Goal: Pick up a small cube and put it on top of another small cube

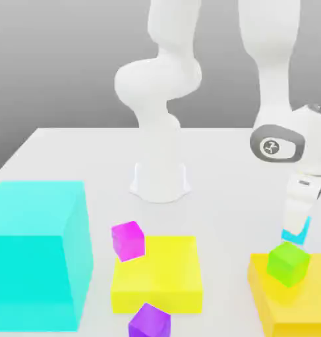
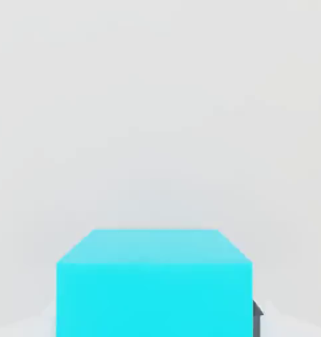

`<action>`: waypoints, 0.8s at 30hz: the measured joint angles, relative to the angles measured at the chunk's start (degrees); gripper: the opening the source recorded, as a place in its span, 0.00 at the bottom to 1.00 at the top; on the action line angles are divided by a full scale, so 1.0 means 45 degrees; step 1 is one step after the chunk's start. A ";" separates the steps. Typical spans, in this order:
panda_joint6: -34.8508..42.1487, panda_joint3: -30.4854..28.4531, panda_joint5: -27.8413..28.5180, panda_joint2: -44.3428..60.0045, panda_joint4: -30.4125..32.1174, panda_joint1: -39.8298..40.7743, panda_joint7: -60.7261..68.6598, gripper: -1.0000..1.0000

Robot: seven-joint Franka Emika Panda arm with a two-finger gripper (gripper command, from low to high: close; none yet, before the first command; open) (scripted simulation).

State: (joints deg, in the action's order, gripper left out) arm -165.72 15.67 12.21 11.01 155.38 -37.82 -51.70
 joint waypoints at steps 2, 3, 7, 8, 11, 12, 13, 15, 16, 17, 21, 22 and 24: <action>0.0690 0.0523 -0.1103 -0.0938 0.0193 0.0278 0.0811 0.00; 0.1041 0.0576 -0.1517 -0.1250 0.0134 0.0418 0.1289 0.00; 0.2429 0.0246 -0.2357 -0.1854 -0.0691 0.1548 0.3278 0.00; 0.2778 0.0153 -0.2481 -0.1978 -0.0923 0.1824 0.3741 0.00; 0.3825 -0.0104 -0.2739 -0.2336 -0.1627 0.2680 0.5060 0.00; 0.4175 -0.0292 -0.2798 -0.2453 -0.1863 0.2858 0.5482 0.00; 0.4525 -0.0484 -0.2845 -0.2569 -0.2099 0.3029 0.5895 0.00; 0.5227 -0.0856 -0.2907 -0.2801 -0.2572 0.3440 0.6699 0.00; 0.5557 -0.1034 -0.2922 -0.2904 -0.2801 0.3687 0.7082 0.00; 0.5931 -0.1187 -0.2936 -0.3032 -0.3046 0.3945 0.7480 0.00; 0.4614 -0.1184 -0.2536 -0.1764 -0.2974 0.4194 0.7573 0.00; 0.4254 -0.1189 -0.2422 -0.1458 -0.2914 0.4159 0.7501 1.00; 0.4255 -0.1189 -0.2422 -0.1458 -0.2914 0.4158 0.7501 1.00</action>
State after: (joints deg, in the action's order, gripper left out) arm -146.57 10.32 1.31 4.45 142.26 -19.11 -17.95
